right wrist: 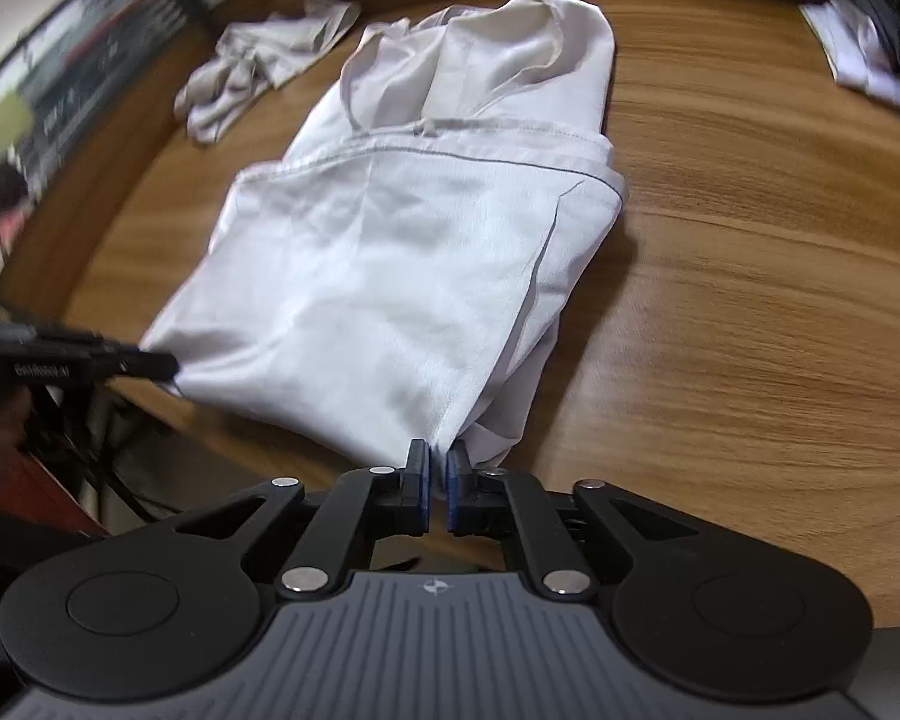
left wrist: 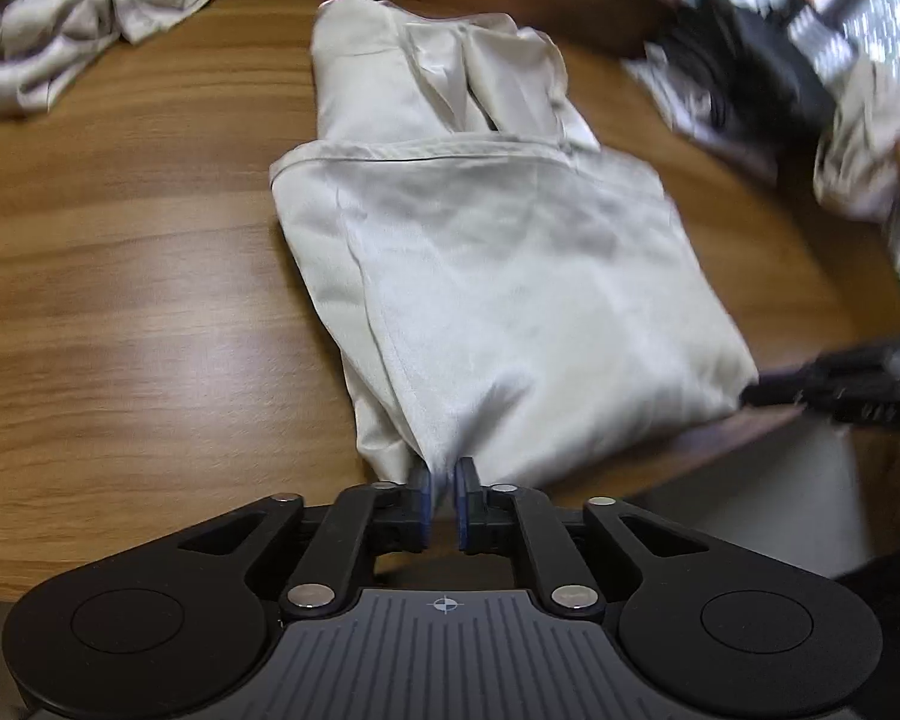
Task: Fold clothes
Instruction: 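Fold the held end over the shirt again with both tools and release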
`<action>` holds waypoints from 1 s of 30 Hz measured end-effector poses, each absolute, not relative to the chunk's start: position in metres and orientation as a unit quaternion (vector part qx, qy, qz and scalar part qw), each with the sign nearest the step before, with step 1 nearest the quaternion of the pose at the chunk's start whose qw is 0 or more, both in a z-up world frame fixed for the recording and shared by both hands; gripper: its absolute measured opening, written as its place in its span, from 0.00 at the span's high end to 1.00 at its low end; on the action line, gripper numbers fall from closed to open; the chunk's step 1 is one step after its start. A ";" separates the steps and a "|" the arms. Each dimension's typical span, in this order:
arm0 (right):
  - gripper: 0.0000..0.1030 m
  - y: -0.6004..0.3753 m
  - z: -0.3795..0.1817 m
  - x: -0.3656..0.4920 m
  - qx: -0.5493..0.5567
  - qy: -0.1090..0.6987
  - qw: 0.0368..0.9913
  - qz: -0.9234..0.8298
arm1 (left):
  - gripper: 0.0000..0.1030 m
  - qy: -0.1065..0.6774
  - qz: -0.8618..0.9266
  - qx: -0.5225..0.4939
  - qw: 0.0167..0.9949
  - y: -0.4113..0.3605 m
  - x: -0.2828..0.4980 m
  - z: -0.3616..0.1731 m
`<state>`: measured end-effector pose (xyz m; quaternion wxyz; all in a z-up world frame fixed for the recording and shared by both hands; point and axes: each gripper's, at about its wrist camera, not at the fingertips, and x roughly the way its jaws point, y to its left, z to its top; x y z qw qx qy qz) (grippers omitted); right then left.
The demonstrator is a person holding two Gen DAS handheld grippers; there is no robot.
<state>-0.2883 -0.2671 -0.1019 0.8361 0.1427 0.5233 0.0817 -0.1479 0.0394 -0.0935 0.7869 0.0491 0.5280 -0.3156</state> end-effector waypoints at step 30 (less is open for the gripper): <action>0.72 -0.206 -0.122 -0.275 -0.217 0.518 0.779 0.280 | 0.85 0.432 -0.435 0.342 0.712 -0.004 -0.165 -0.119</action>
